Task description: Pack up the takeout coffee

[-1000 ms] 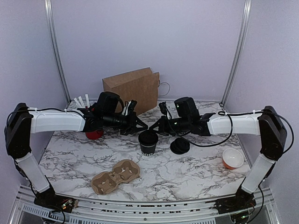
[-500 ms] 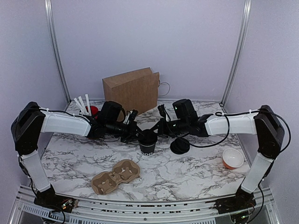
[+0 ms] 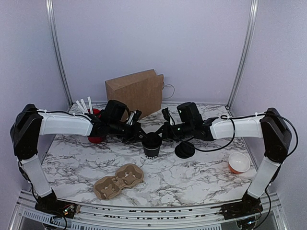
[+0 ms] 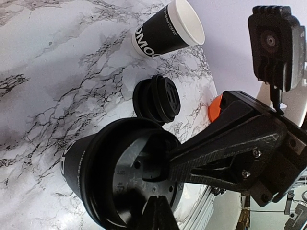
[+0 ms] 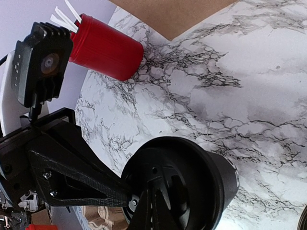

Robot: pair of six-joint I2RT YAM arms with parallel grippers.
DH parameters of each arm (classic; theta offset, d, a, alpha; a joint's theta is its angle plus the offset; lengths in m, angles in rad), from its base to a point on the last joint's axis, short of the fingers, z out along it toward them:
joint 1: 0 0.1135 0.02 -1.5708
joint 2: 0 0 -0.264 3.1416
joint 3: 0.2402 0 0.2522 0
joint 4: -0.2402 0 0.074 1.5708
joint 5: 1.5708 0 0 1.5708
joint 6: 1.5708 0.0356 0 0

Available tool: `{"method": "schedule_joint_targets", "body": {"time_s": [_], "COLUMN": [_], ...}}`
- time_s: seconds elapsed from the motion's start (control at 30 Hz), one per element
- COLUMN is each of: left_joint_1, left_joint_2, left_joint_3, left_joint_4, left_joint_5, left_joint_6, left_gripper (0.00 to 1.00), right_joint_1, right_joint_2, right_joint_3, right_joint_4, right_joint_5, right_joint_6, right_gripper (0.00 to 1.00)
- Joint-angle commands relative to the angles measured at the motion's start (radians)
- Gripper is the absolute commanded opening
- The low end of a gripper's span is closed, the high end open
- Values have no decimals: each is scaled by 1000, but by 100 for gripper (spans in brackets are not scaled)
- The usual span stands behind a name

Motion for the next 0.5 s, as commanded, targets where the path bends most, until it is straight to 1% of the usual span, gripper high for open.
{"method": "schedule_joint_targets", "body": {"time_s": [0.0,0.2,0.47], "left_joint_1": [10,25,25], "left_joint_2": [-58,-18,76], "left_joint_3": [43,23,17], "left_joint_4": [-58,18,-37], "left_joint_5": [-42,-11,-55], "left_joint_6": [28,-2,28], "left_gripper": [0,0,0], "right_joint_1": [1,6,28], "right_joint_2": [-31,-51,-79], "right_joint_3": [20,20,30], "right_joint_4": [-1,-4,3], "right_joint_5": [-2,-5,-3], "right_joint_6": [-14,-18,-21], "right_gripper": [3,3,3]}}
